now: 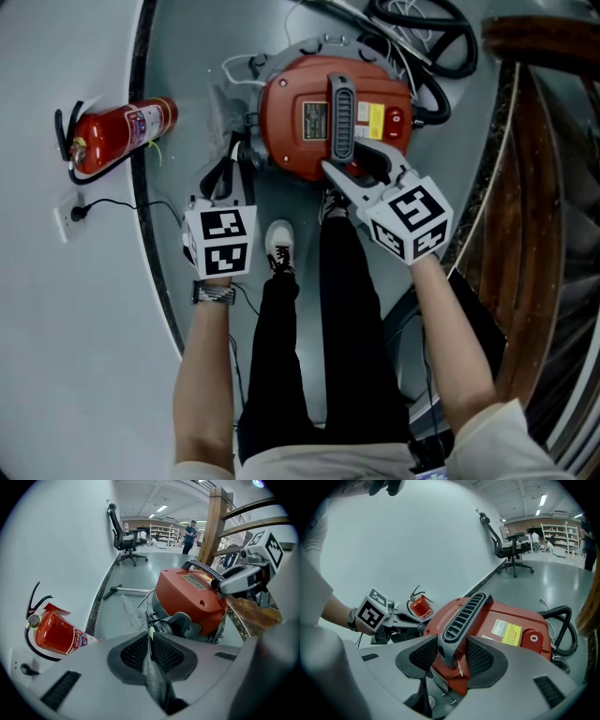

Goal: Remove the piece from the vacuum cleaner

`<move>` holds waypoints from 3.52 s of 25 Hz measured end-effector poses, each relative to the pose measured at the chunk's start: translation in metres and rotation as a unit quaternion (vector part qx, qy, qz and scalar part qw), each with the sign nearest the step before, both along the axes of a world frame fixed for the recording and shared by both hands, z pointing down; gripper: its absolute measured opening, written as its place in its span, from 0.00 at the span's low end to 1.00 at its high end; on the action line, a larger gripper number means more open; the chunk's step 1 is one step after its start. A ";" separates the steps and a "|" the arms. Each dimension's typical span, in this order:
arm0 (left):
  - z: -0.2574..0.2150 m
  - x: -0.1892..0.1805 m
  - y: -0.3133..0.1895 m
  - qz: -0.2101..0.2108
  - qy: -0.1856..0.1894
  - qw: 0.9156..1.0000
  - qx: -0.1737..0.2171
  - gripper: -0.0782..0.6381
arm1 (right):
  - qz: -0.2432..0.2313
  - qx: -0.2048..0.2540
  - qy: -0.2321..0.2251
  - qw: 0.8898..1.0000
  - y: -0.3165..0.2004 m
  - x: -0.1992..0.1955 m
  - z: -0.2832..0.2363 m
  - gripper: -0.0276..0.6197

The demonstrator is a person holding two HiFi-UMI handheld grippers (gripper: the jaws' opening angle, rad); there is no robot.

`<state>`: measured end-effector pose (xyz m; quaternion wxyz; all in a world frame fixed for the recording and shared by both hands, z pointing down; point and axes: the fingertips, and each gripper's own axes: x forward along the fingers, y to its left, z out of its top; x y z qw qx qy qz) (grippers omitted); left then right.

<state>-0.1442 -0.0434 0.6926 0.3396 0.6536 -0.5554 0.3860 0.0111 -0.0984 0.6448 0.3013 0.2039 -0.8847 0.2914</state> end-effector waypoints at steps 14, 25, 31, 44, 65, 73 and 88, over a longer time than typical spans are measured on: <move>0.001 -0.007 0.002 -0.044 0.027 0.999 0.004 0.16 | -0.001 0.004 -0.003 1.000 0.000 0.000 0.000 0.33; 0.001 -0.011 0.003 -0.029 0.018 0.999 0.006 0.17 | 0.004 0.009 -0.005 1.000 0.000 0.000 0.000 0.33; -0.004 -0.009 -0.004 -0.035 0.030 0.999 0.017 0.20 | 0.008 0.016 -0.005 1.000 -0.001 0.001 -0.001 0.33; 0.011 -0.013 -0.031 -0.055 0.061 0.996 -0.027 0.19 | -0.007 0.009 -0.008 1.000 0.002 -0.002 -0.001 0.33; 0.009 -0.023 -0.025 -0.137 0.066 0.988 -0.030 0.15 | -0.016 0.014 -0.002 1.000 0.002 0.000 -0.001 0.33; 0.010 -0.031 -0.023 -0.177 0.056 0.982 -0.029 0.15 | -0.023 0.015 0.001 1.000 0.003 0.000 0.000 0.33; -0.006 -0.024 0.010 -0.097 0.052 0.994 -0.002 0.28 | -0.027 0.026 0.000 0.999 0.004 0.001 0.001 0.33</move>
